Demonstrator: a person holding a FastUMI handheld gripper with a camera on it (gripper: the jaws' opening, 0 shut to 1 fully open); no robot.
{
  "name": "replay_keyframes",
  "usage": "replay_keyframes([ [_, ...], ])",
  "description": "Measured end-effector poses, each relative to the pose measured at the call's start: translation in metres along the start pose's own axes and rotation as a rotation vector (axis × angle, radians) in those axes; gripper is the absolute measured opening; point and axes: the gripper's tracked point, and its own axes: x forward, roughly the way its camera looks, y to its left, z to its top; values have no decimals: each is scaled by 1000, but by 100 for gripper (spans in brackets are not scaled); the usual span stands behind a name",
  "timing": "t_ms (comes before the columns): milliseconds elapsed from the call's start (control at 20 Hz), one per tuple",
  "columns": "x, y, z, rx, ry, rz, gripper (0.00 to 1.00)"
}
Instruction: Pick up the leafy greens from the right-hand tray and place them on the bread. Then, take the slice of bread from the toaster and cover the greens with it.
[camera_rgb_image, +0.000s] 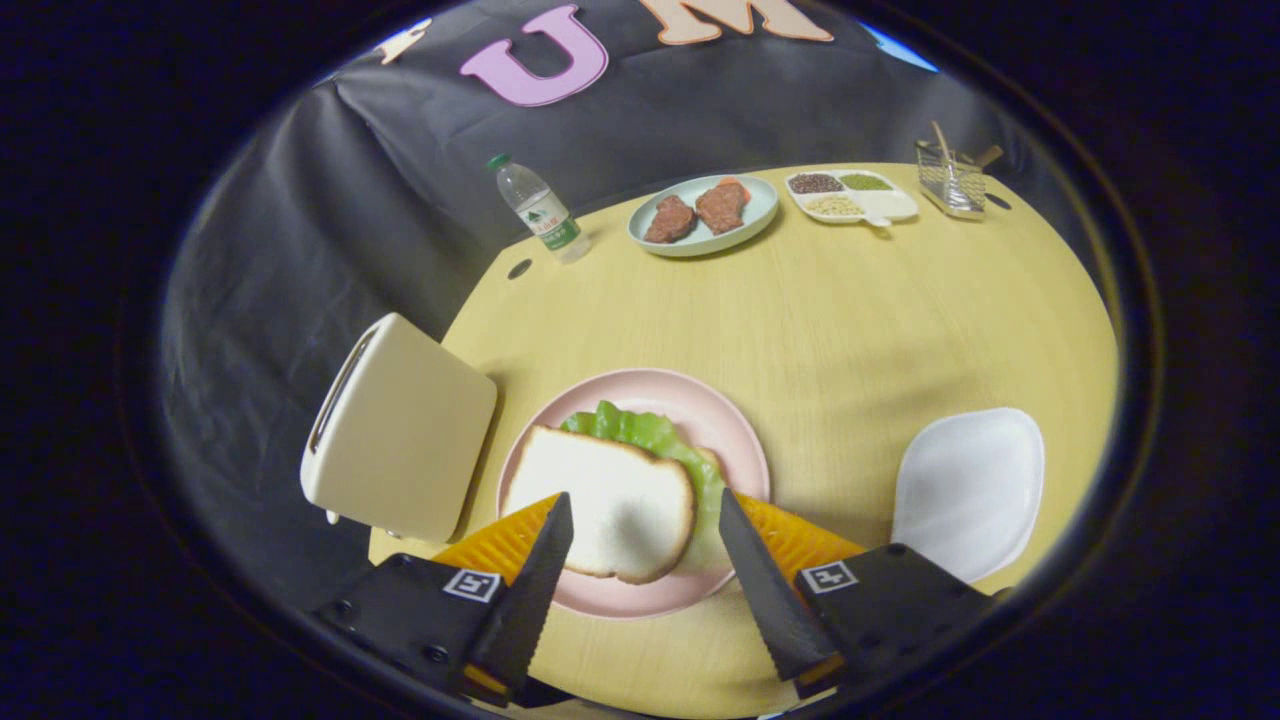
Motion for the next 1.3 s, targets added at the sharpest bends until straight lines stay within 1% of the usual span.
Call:
replay_keyframes([
  [150,-16,-9,11,-27,-41,15,94],
  [300,-34,-16,26,-65,-105,19,98],
  [500,-65,-37,60,-91,-237,-16,100],
  [650,-94,-61,82,-118,-322,-69,100],
  [900,-135,-96,105,-160,-425,-161,100],
  [1150,-177,-116,130,-202,-543,-239,100],
  [1300,-208,-125,150,-244,-648,-301,100],
])
